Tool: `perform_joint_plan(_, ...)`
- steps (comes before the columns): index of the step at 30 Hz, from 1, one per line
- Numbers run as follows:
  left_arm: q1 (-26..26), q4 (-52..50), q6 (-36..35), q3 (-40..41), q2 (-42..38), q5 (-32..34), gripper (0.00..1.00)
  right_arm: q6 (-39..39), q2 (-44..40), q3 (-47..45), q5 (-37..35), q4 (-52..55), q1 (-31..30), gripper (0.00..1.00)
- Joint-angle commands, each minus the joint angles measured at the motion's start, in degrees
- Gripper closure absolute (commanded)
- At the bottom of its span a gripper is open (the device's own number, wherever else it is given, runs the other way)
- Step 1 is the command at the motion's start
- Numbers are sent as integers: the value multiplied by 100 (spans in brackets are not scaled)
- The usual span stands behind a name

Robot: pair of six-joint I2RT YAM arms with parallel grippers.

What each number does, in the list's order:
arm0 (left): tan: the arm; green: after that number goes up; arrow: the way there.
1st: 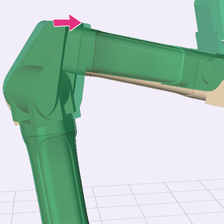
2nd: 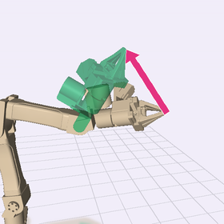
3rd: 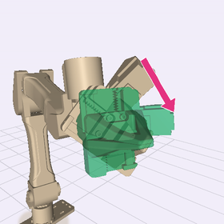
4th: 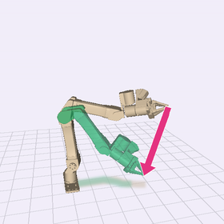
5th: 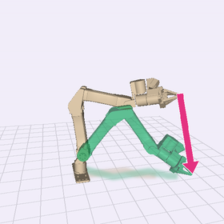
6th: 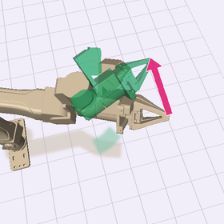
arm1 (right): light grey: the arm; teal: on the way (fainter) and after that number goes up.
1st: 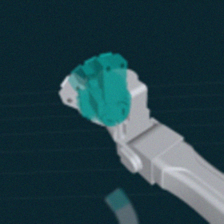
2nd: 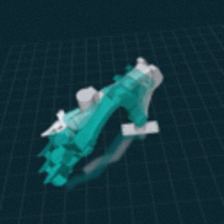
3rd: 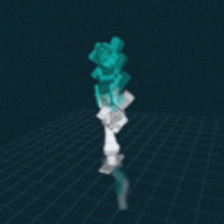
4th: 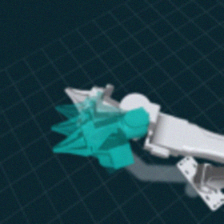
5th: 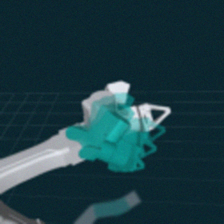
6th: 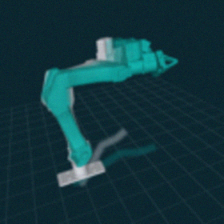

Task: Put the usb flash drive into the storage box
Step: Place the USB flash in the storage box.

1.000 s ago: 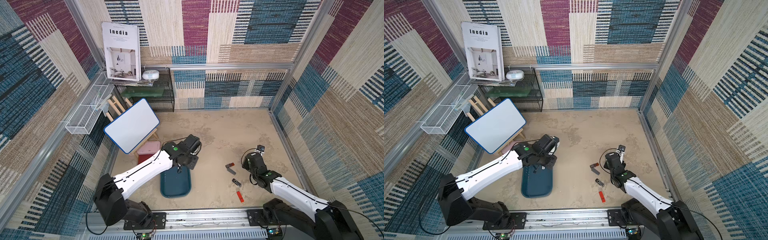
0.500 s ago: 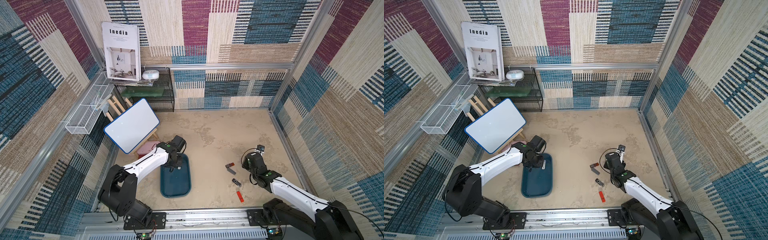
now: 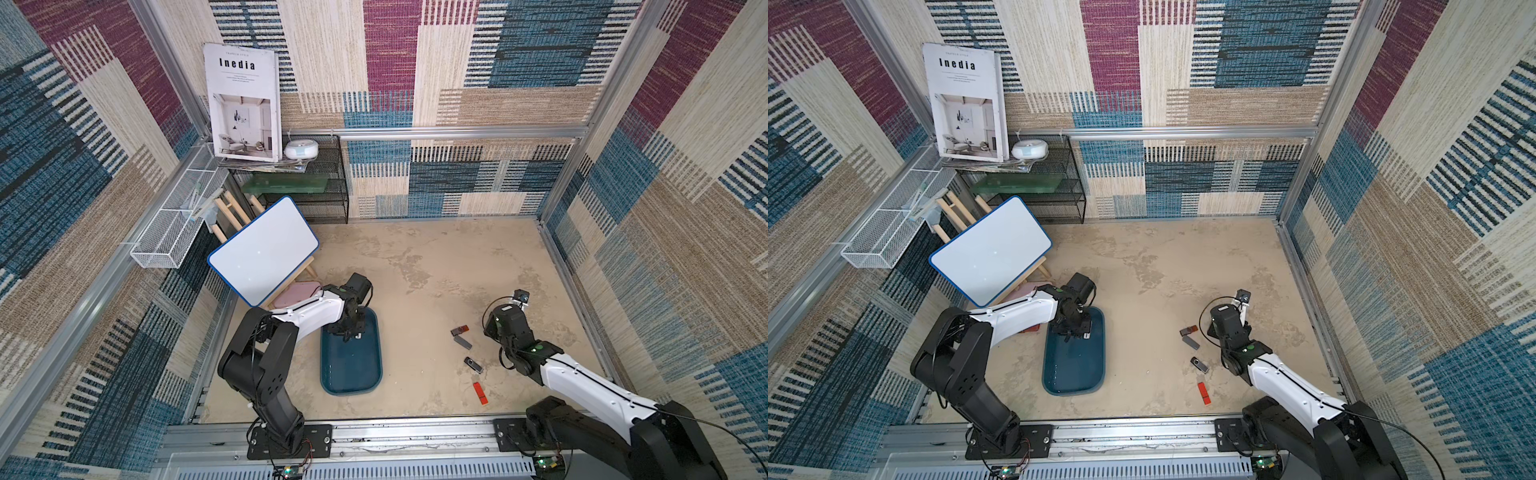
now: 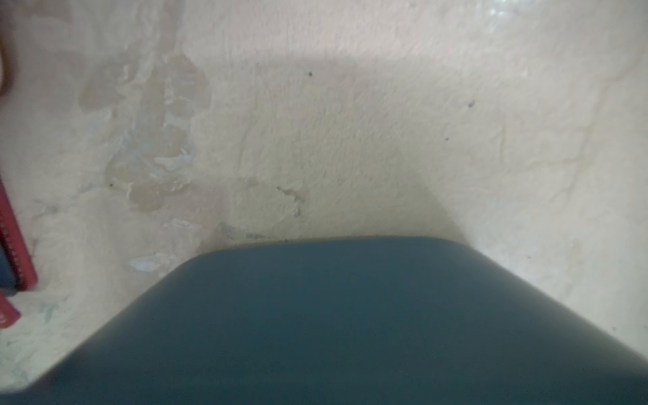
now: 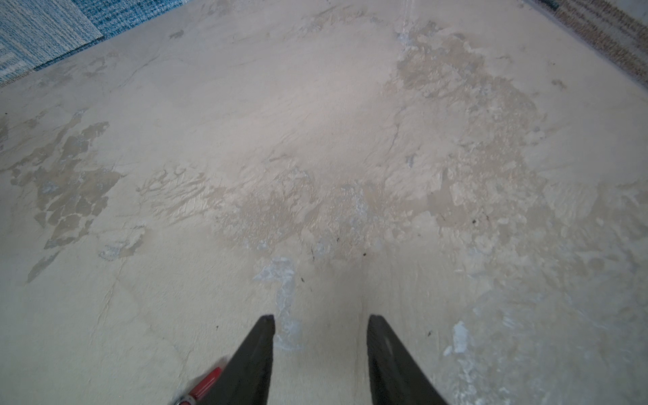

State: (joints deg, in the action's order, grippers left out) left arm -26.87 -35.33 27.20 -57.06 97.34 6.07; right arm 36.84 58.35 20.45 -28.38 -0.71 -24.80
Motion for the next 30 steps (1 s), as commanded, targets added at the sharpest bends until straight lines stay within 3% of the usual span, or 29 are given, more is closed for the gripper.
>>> perform_joint_plan(1,8,135,33,6,95,-42,81,-11,-5,41,-1,-19,-6,52)
perform_joint_plan(9,7,53,97,-41,63,-123,68,-17,19,54,6,-20,-6,52)
perform_joint_plan(19,-2,-449,178,-71,-379,-114,63,-15,19,53,14,-1,-6,52)
perform_joint_plan(26,-41,-983,293,-240,-1590,-477,61,-32,32,57,58,-19,-2,50)
perform_joint_plan(30,-73,-1419,186,-458,-2633,-824,57,-258,87,317,664,233,-2,48)
